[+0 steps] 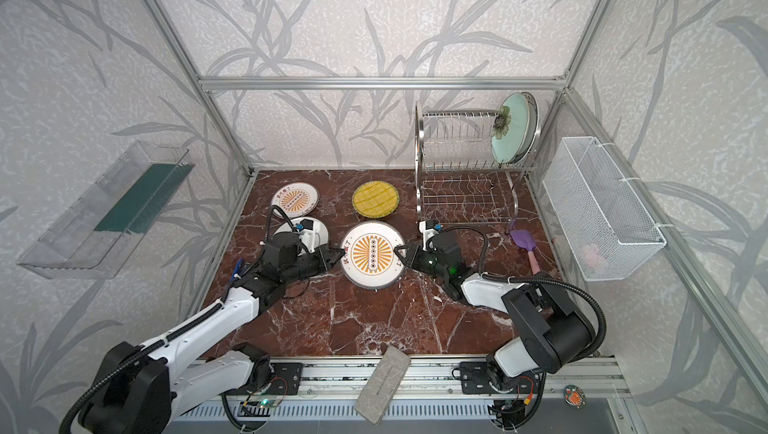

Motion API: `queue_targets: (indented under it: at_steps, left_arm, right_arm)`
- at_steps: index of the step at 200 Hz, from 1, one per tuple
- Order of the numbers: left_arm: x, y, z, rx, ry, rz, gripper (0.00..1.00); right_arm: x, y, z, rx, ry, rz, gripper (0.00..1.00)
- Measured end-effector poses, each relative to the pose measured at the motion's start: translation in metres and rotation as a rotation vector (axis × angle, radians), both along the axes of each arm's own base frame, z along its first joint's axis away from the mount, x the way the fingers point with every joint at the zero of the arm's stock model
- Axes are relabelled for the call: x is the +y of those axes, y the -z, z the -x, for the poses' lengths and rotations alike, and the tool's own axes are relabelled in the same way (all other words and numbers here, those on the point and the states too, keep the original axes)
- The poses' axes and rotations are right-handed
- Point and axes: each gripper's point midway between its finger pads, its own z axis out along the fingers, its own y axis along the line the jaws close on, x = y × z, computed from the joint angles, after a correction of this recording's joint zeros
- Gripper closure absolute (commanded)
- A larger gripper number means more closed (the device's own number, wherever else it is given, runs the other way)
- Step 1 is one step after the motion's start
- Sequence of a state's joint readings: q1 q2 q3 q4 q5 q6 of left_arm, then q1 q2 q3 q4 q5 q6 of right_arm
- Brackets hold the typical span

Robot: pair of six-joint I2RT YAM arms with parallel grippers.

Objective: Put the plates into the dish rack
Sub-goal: 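Lift the upright sunburst plate off the table with the right gripper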

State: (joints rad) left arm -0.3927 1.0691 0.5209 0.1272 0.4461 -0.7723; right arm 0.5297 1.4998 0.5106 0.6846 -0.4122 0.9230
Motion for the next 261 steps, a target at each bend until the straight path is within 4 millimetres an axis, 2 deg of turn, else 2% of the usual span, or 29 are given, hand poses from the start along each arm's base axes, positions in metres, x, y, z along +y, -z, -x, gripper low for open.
queue_targets:
  at_steps: [35,87,160,196,212,230,261]
  left_arm:
    - [0.001,-0.006,0.0,-0.015,-0.009,0.008,1.0]
    - [0.003,0.001,0.002,0.003,-0.016,0.007,1.0]
    - [0.002,-0.001,0.001,-0.01,-0.016,0.016,1.0]
    - [0.002,0.0,0.001,-0.009,-0.018,0.017,1.0]
    - [0.007,0.006,0.001,0.007,-0.038,0.009,1.0]
    - [0.007,0.007,0.001,0.009,-0.041,0.012,1.0]
    - [0.007,0.006,0.001,0.008,-0.042,0.013,1.0]
  right_arm:
    - [0.004,-0.007,0.0,-0.019,-0.015,-0.027,0.68]
    - [0.009,-0.016,0.002,-0.041,-0.038,-0.06,0.68]
    - [0.022,-0.014,0.004,-0.034,-0.069,-0.11,0.7]
    - [0.027,-0.013,0.005,-0.025,-0.077,-0.129,0.85]
    - [0.029,-0.022,0.004,-0.038,-0.079,-0.16,0.92]
    - [0.028,-0.022,0.003,-0.034,-0.074,-0.165,1.0]
    - [0.028,-0.023,0.002,-0.032,-0.073,-0.167,1.0]
